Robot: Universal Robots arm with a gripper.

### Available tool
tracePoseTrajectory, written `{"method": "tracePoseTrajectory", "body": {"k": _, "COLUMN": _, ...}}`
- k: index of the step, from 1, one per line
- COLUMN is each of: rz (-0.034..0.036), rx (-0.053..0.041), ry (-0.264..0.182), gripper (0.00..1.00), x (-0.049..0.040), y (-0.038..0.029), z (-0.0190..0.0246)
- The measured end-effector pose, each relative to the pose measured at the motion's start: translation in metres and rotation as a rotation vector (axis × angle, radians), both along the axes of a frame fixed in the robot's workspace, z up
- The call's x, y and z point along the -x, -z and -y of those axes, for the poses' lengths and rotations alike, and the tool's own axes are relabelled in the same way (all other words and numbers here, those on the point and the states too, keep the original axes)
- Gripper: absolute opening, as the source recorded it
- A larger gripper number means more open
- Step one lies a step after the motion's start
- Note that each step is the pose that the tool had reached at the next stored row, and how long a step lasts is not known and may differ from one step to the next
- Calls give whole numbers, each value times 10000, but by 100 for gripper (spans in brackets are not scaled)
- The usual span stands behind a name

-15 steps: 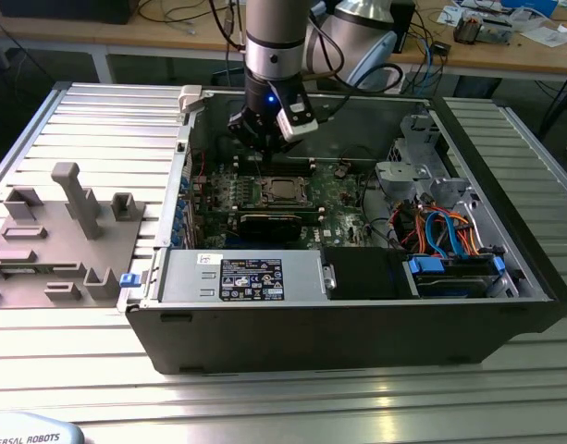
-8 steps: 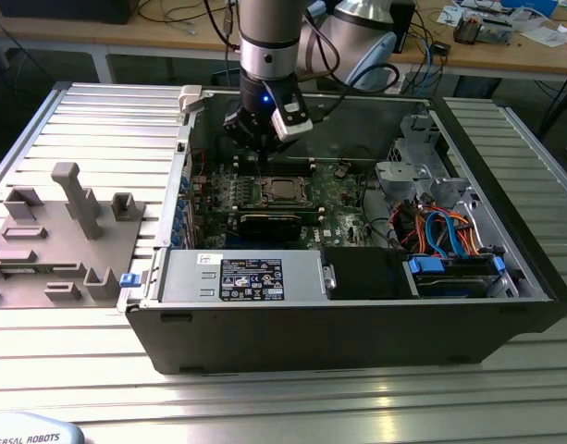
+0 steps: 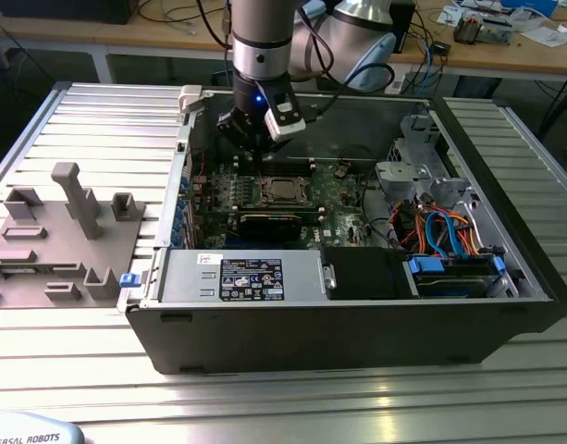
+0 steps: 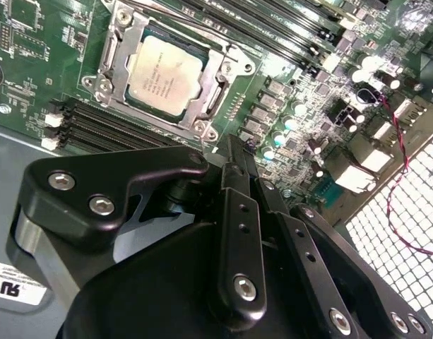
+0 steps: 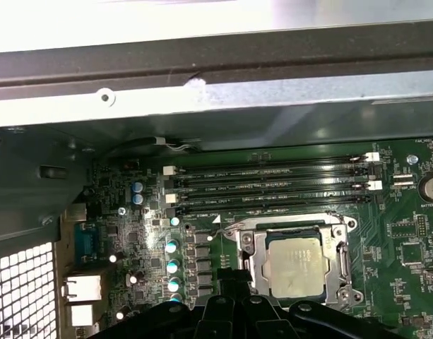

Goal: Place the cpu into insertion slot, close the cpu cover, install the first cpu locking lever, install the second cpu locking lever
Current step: 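Install the first cpu locking lever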

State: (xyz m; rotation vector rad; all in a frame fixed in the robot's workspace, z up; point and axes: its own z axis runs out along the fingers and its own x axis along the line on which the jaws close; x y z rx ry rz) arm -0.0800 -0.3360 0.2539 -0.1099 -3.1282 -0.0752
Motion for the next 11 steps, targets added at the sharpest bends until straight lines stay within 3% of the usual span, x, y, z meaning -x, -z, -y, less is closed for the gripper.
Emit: {"method": "tracePoseTrajectory", "body": {"k": 11, "rz": 0, "rx": -1, "ry": 1, "gripper": 11, "x": 86, "y": 1, "z": -2}}
